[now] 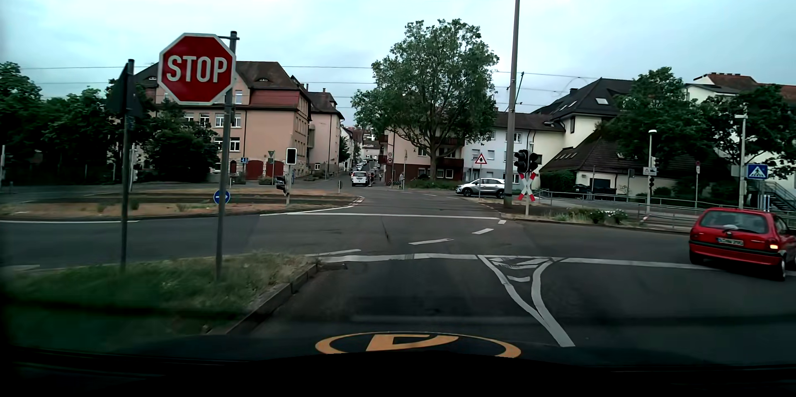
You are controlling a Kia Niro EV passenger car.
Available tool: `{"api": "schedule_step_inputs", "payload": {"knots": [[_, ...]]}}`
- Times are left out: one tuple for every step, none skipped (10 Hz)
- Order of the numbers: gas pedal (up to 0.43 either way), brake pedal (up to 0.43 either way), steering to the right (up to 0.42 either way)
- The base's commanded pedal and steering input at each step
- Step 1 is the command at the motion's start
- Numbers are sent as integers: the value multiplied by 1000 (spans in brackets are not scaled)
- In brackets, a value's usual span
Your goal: Follow the waypoints while adhering to traffic rules and regulations
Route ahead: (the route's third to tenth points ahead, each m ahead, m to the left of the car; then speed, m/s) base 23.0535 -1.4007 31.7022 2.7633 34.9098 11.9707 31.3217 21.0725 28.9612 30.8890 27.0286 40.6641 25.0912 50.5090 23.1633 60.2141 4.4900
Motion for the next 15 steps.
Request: {"api": "schedule_step_inputs", "payload": {"knots": [[0,250,4],[0,256,5],[0,256,4],[0,256,-2],[0,262,-7],[0,274,-7],[0,274,-6],[0,268,-5],[0,274,-5],[0,274,-4],[0,274,-5],[0,274,-4],[0,268,-3],[0,268,-3],[0,268,-4]]}}
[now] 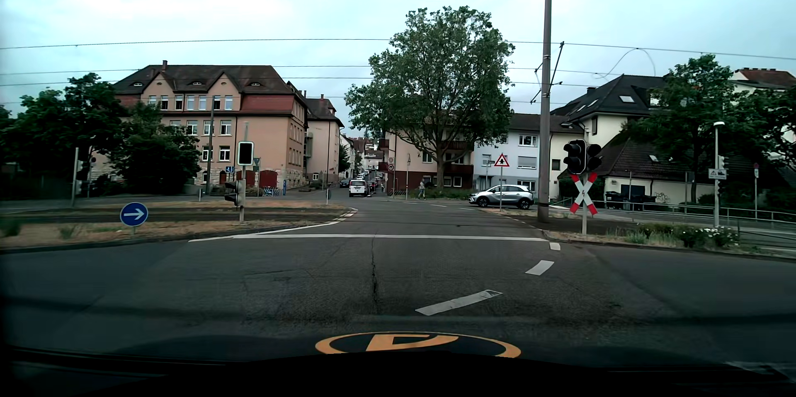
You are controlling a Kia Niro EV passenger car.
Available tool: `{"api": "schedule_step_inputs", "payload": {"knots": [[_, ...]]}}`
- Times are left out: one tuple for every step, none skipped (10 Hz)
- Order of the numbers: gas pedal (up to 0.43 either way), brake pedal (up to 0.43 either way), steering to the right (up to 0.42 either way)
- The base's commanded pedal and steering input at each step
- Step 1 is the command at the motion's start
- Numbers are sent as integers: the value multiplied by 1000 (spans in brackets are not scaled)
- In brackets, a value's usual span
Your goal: Follow the waypoints while adhering to traffic rules and regulations
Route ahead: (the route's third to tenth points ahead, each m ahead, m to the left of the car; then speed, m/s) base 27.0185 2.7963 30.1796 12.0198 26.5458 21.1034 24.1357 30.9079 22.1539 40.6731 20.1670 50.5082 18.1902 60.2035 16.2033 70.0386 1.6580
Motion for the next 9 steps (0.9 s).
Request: {"api": "schedule_step_inputs", "payload": {"knots": [[0,274,-6],[0,274,-6],[0,280,-5],[0,274,-4],[0,280,-4],[0,274,-4],[0,262,-4],[0,232,-4],[0,220,-4]]}}
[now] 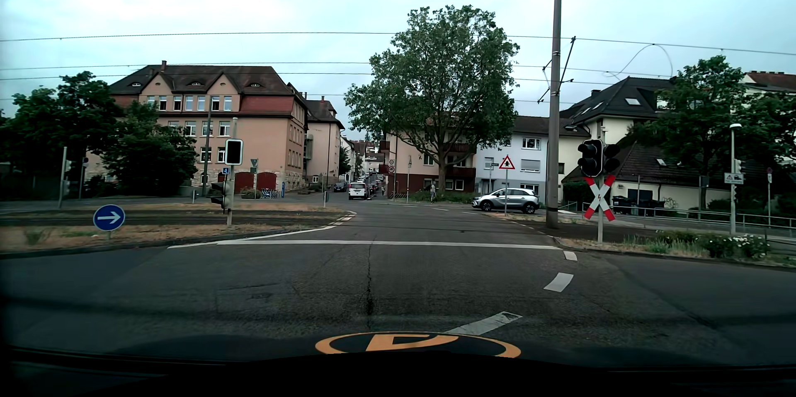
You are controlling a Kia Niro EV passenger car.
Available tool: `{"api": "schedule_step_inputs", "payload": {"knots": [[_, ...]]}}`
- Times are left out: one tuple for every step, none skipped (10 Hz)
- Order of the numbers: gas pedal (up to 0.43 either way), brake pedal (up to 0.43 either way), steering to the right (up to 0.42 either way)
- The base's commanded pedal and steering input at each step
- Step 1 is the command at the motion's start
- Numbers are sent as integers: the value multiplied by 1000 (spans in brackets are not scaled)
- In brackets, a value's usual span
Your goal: Follow the waypoints while adhering to traffic rules and regulations
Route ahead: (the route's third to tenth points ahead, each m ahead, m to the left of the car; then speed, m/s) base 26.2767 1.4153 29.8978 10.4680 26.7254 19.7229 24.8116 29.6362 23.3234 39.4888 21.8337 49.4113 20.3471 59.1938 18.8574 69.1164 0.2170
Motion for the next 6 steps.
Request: {"api": "schedule_step_inputs", "payload": {"knots": [[0,195,-4],[0,116,-4],[0,0,-5],[0,0,-7],[0,0,-8],[67,0,-8]]}}
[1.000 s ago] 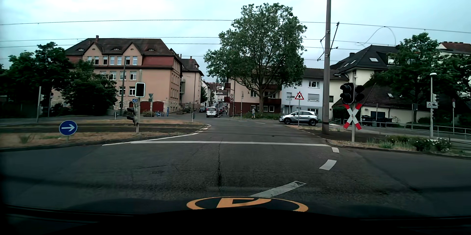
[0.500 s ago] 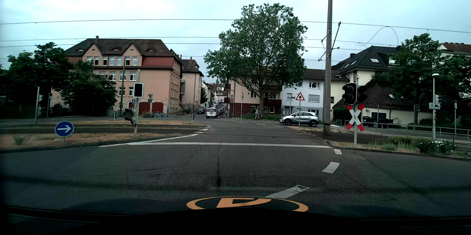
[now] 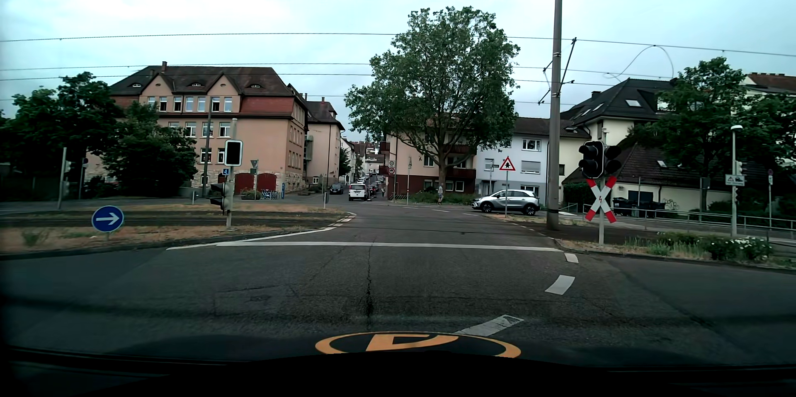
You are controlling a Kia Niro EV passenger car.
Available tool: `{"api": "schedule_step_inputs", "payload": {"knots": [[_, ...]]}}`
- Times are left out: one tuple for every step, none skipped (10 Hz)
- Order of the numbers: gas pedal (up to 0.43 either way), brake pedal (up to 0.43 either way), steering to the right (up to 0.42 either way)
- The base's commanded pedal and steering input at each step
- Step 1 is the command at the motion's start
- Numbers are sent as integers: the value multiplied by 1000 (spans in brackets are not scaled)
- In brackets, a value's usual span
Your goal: Follow the waypoints while adhering to traffic rules and regulations
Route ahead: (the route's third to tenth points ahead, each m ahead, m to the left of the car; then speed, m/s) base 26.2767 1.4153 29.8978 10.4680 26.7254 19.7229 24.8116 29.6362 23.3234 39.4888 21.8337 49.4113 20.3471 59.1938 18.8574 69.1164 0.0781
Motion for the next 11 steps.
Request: {"api": "schedule_step_inputs", "payload": {"knots": [[150,0,-8],[169,0,-8],[189,0,-7],[240,0,-5],[280,0,-2],[299,0,2],[311,0,6],[331,0,9],[339,0,9],[339,0,9],[339,0,9]]}}
